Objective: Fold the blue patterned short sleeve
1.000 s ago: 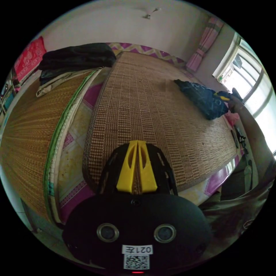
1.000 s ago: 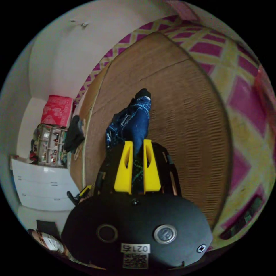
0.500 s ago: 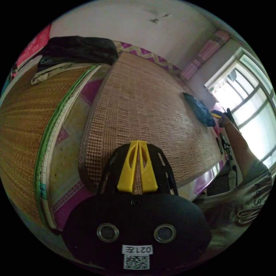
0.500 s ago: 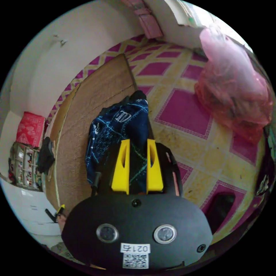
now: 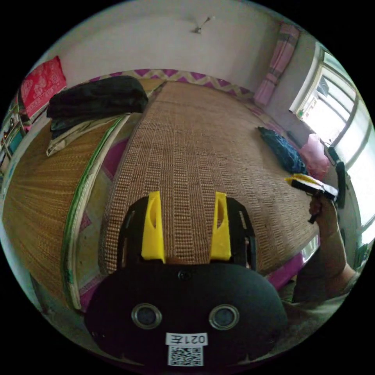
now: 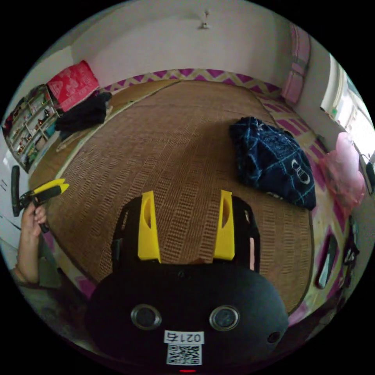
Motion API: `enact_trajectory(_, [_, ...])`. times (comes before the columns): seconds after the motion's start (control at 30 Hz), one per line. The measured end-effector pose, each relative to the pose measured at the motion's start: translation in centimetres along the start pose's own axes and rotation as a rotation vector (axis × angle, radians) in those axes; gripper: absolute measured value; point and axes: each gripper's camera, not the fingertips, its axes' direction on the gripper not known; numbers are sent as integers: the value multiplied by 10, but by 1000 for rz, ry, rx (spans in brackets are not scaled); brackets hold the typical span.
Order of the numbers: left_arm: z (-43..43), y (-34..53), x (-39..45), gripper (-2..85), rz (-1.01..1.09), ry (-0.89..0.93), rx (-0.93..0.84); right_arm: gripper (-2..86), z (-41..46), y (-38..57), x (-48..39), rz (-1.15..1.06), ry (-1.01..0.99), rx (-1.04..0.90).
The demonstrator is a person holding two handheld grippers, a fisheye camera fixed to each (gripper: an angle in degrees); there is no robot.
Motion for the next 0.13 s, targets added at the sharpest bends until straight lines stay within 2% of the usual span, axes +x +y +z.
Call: enact_trajectory(0.13, [16,3,18,204,-7,-124,-7,254,18,14,-25,90,-20,-17])
